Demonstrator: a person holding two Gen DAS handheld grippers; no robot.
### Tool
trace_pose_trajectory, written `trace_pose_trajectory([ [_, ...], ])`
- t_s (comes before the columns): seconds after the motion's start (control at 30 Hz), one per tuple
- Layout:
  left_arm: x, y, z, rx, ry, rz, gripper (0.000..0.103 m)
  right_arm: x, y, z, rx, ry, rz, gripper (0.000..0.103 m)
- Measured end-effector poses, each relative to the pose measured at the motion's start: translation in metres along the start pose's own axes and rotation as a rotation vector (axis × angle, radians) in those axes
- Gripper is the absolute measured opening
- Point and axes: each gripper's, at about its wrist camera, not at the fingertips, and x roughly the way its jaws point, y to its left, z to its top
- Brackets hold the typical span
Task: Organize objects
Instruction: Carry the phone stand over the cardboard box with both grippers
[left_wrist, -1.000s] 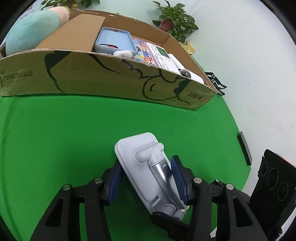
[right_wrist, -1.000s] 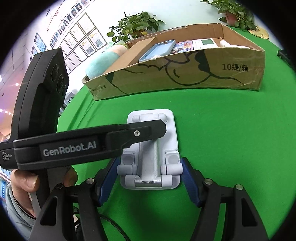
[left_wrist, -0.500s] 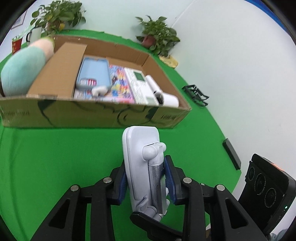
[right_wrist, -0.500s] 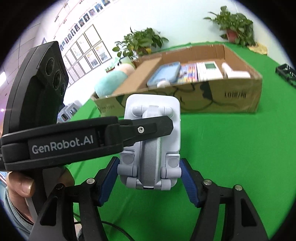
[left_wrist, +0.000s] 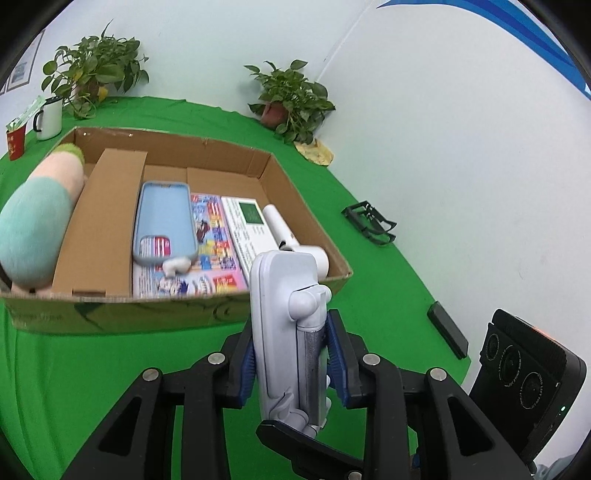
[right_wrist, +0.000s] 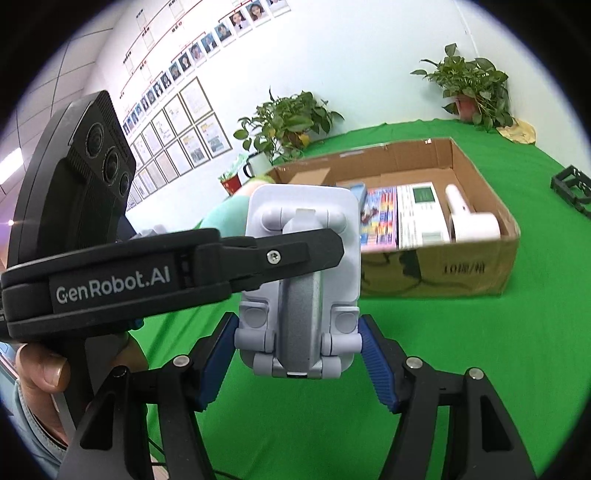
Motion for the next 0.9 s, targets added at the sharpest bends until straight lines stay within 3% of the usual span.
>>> trace_pose_trajectory([
  [0.27,0.011,-0.001,0.057,0.029,-0.022,-0.035,0.031,0.006,-0.008,0.046,-0.051,-0.049,-0.034,0.065],
  [0.63,0.046,0.019,0.131,0.023,0.015,-0.071,0.031,0.034,-0.026,0.104,-0.05,-0.04,-0.065,0.065],
  [0.9,0.102,0.063,0.167,-0.095,0.107,-0.116,0.03,0.077,-0.055,0.139,-0.03,0.09,-0.066,0.065],
])
